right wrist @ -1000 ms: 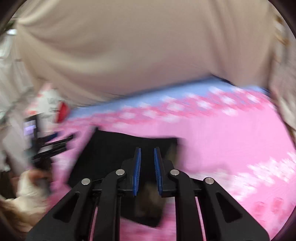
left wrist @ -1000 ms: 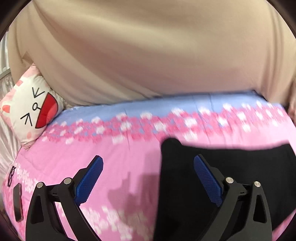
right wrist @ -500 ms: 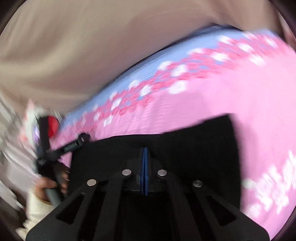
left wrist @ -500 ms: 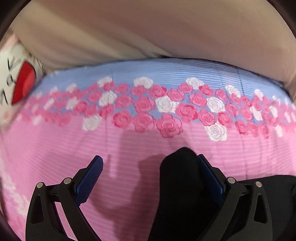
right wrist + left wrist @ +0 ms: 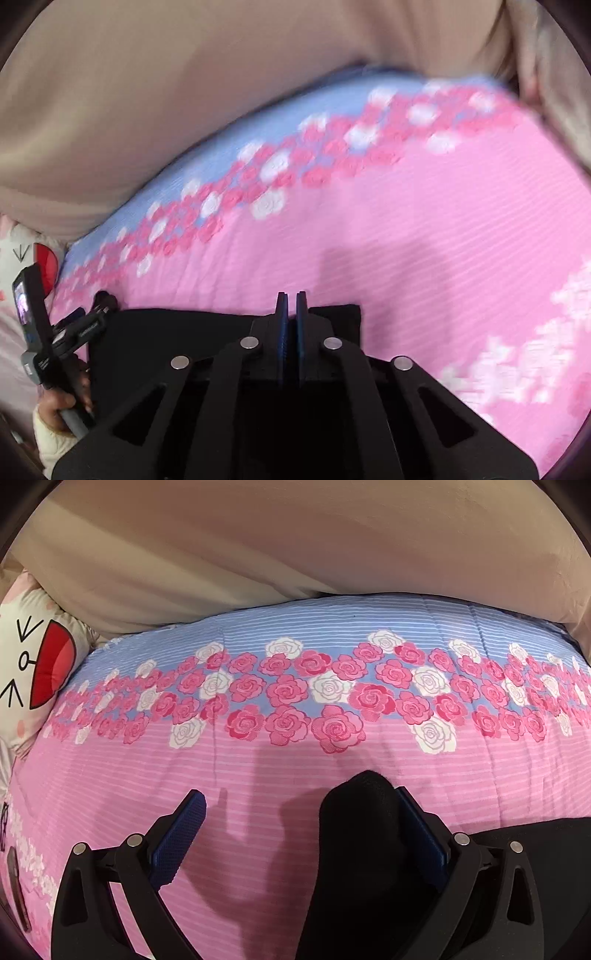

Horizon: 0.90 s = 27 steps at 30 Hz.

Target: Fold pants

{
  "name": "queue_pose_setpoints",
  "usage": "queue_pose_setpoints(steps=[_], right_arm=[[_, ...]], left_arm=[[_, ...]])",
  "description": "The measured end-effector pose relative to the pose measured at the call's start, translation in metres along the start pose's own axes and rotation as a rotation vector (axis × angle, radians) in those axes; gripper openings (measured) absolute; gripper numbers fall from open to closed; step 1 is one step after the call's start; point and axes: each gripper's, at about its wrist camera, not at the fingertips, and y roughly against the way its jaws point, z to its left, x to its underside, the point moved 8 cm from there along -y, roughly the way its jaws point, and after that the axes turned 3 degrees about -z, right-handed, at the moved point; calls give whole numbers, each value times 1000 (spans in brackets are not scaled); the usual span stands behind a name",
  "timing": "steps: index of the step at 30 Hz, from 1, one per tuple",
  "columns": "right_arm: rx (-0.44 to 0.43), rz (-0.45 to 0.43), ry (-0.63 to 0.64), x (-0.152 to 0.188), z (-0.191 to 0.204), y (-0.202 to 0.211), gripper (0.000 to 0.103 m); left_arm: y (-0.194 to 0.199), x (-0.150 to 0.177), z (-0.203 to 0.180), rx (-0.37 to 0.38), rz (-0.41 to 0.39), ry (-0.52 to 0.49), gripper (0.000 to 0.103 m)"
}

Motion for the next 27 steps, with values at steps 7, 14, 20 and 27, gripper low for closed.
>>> queue_pose_setpoints(steps=[7, 14, 20, 27], right_arm=[[6, 9, 70, 8, 0, -4, 17], [-313, 8, 212, 42, 102, 56, 21], [-378, 117, 331, 113, 134, 12, 15], [-161, 1, 280, 81, 51, 74, 16]], left_arm=[[0, -1, 1, -10, -4, -7, 98], [4, -1, -1, -55, -17, -36, 98], [6, -1, -1, -83, -24, -58, 98], [60, 4, 6, 0, -112, -21, 96]])
